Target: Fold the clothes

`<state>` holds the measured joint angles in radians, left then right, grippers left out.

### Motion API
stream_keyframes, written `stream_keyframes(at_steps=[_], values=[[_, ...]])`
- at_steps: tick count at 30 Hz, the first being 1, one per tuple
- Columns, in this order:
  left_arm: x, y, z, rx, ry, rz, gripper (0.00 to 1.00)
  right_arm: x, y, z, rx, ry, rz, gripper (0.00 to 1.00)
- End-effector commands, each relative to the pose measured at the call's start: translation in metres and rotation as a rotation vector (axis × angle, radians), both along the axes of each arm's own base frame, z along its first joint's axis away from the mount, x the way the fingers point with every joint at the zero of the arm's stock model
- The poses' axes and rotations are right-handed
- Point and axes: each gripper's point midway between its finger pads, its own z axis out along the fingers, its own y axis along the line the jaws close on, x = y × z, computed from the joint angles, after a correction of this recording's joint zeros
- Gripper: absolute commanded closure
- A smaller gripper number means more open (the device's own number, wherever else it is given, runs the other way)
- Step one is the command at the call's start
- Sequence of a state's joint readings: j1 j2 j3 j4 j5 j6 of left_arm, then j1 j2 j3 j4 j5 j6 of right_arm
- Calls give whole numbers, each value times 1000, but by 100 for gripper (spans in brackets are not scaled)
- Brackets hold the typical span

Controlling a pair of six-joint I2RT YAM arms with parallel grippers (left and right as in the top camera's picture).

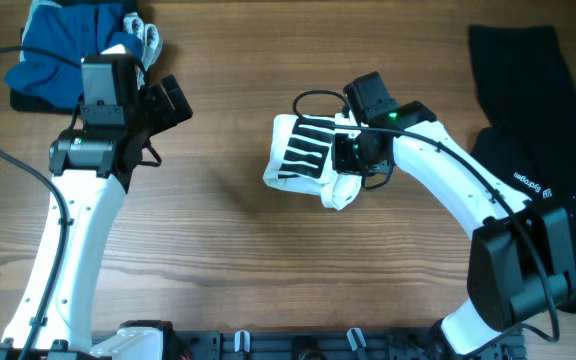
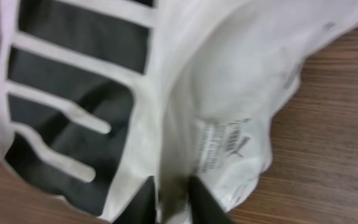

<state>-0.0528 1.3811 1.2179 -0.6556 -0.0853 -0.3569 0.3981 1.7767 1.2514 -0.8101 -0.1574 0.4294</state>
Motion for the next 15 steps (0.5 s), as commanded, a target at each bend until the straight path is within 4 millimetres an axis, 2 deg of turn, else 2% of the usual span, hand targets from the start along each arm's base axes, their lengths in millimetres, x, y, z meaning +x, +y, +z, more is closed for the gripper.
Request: stream_keyframes(at_steps=[1,4,9,11,14,15], values=[[0,4,-3,19,9,6,0,5,-11,-6,-70,-10,-58,92],[0,4,-3,19,9,6,0,2,-15,-7,-79,3,-63,96],[-1,4,-4,19,15,5,0,-16,-51,7,-94,88,-161,95],[-1,4,-4,19,15,6,0,-19,-58,10,-60,110,-135,96],[-1,4,-4,19,15,6,0,-23,-60,-2,-47,145,-102,96],[-1,4,-4,19,15,5,0,-25,-60,-11,-51,158,-103,96]])
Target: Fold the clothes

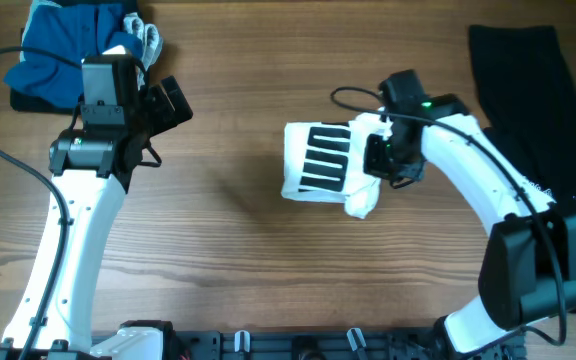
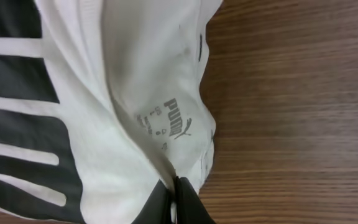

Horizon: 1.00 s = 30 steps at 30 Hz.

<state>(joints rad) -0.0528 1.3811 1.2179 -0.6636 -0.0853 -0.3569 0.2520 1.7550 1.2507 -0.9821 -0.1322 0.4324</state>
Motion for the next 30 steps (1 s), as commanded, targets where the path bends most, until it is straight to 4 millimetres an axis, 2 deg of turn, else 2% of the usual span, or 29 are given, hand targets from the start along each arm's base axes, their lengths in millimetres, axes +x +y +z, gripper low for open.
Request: stream_keyframes(at_steps=[1,3,6,7,9,10,12,14,18,21,25,27,30], values=[[1,4,-3,19,7,6,0,-8,5,-18,26,32,47,96],[1,4,-3,19,8,5,0,-15,5,-38,33,74,37,96],[0,4,-3,19,9,6,0,-22,-3,-53,22,128,-11,96],[0,4,-3,19,9,5,0,-22,-7,-56,22,133,-32,92],[0,4,-3,19,12,5,0,-20,-11,-58,34,130,-69,76],[0,4,-4,19,13,5,0,-19,-10,-57,48,127,-70,76],[-1,4,-5,19,17,5,0,-14,4,-49,145,104,-25,73],[-1,5,-5,19,17,6,0,-13,17,-33,220,65,24,70],[-1,5,-5,19,17,6,0,-23,30,7,242,-8,85,66],[-1,5,-5,19,17,6,0,-33,37,13,199,-25,109,64],[-1,5,-5,19,17,6,0,-59,42,-11,140,33,124,65],[-1,5,-5,19,17,6,0,-70,36,-28,94,56,94,68],[-1,5,-5,19,17,6,0,-70,26,-37,44,43,86,71]])
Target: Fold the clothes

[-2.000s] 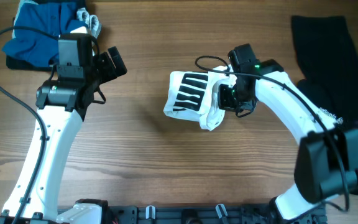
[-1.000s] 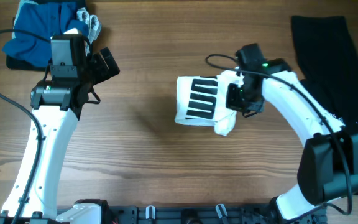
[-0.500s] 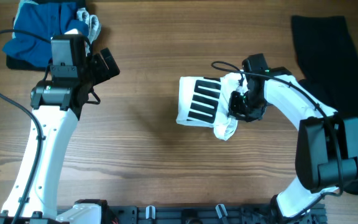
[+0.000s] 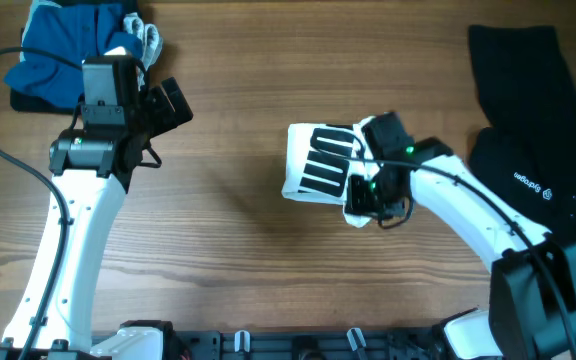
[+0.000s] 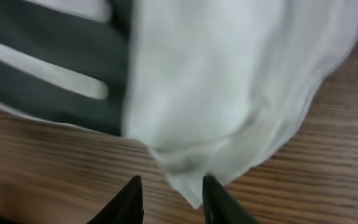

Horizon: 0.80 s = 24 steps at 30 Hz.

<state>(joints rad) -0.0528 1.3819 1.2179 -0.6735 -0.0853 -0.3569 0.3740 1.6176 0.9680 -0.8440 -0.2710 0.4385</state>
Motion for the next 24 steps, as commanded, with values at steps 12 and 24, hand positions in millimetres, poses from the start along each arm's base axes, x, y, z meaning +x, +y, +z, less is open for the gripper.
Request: stream_keyframes(at_steps=[12,24], values=[[1,5,-3,19,6,6,0,15,-14,-7,-76,-67,-76,96],[1,4,-3,19,7,5,0,-11,-79,19,-163,29,-234,95]])
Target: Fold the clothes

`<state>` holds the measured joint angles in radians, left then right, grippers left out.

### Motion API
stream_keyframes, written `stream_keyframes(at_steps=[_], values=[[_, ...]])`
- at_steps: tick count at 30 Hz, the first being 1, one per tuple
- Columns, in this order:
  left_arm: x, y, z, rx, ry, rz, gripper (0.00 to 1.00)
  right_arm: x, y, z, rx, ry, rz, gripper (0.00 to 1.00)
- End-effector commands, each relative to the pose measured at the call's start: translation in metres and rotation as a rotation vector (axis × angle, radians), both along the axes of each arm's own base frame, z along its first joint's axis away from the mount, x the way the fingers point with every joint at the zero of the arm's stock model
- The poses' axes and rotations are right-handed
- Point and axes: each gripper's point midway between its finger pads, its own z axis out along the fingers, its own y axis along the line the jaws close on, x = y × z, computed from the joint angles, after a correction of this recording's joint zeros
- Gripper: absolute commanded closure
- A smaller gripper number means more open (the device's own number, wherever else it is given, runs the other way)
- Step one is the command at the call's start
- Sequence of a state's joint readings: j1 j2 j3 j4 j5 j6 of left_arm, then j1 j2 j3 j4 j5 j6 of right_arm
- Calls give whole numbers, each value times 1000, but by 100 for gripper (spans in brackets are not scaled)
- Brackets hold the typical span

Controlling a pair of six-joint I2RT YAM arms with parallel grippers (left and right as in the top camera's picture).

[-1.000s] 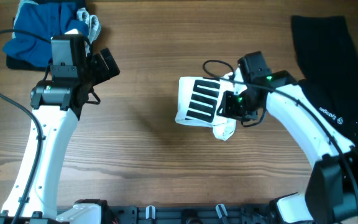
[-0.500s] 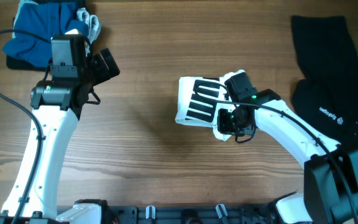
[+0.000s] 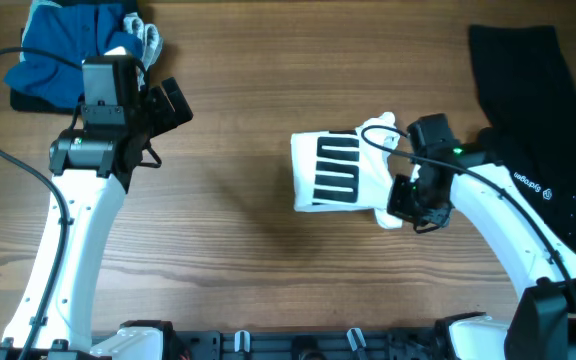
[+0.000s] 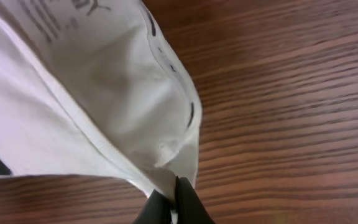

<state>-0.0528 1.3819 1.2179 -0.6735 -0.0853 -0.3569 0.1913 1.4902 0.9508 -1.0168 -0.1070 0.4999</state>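
A white shirt with black stripes [image 3: 343, 172] lies bunched at the middle right of the table. My right gripper [image 3: 400, 207] is shut on the shirt's lower right corner. In the right wrist view the gripper [image 4: 174, 202] pinches a white hem of the shirt [image 4: 98, 93], whose fabric spreads up and left over the wood. My left gripper [image 3: 173, 100] hovers at the upper left, away from the shirt; its jaw state is unclear from above.
A pile of blue clothes [image 3: 63, 45] with a white piece lies at the back left corner. Black garments [image 3: 533, 130] cover the right side of the table, close behind my right arm.
My right gripper was open beside the shirt's lower edge; now it is shut on the hem and sits farther right. The shirt has shifted slightly right and lies flatter. Left arm unchanged.
My right gripper first held the bunched shirt at the centre, then held it farther right. Then it was open at the shirt's lower edge. Now it grips the lower right hem, with the shirt spread wider to the right.
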Motion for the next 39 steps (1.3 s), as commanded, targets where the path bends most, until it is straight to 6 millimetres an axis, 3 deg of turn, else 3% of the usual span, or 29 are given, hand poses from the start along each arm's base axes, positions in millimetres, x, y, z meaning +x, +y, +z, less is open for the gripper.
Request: stream_keyframes(at_steps=[1,3,6,10,12,14,15,18,20,21,22,25,27,30,33,39], values=[[1,4,-3,19,7,5,0,-2,3,-2,17,15,15,96],[1,4,-3,19,7,5,0,-9,3,-6,14,55,15,91],[0,4,-4,19,9,5,0,-11,2,-7,12,65,28,56],[-2,-4,-9,-19,28,-28,0,13,7,10,28,-20,29,50],[-1,-23,-16,-100,51,-101,0,41,9,39,46,-137,32,43],[1,-45,-27,-171,82,-187,0,65,6,62,58,-234,25,30],[2,-62,-35,-197,100,-284,0,84,0,80,64,-306,-4,22],[3,-127,-66,-247,131,-622,0,118,-24,106,79,-442,-69,10],[-1,-157,-81,-254,138,-766,0,126,-34,110,92,-474,-92,7],[-5,-186,-94,-236,138,-870,0,129,-45,111,90,-482,-121,7],[-7,-204,-99,-226,130,-919,0,128,-49,110,88,-481,-130,7],[-19,-250,-105,-184,92,-1038,0,126,-56,109,76,-475,-125,6],[-24,-275,-111,-60,62,-1061,0,126,-57,109,73,-475,-118,5],[-32,-297,-112,83,16,-1085,0,127,-57,109,72,-478,-119,6],[-46,-315,-117,110,6,-1166,0,127,-57,109,70,-480,-106,5],[-41,-334,-171,187,1,-1281,0,127,-58,109,64,-479,-105,5]])
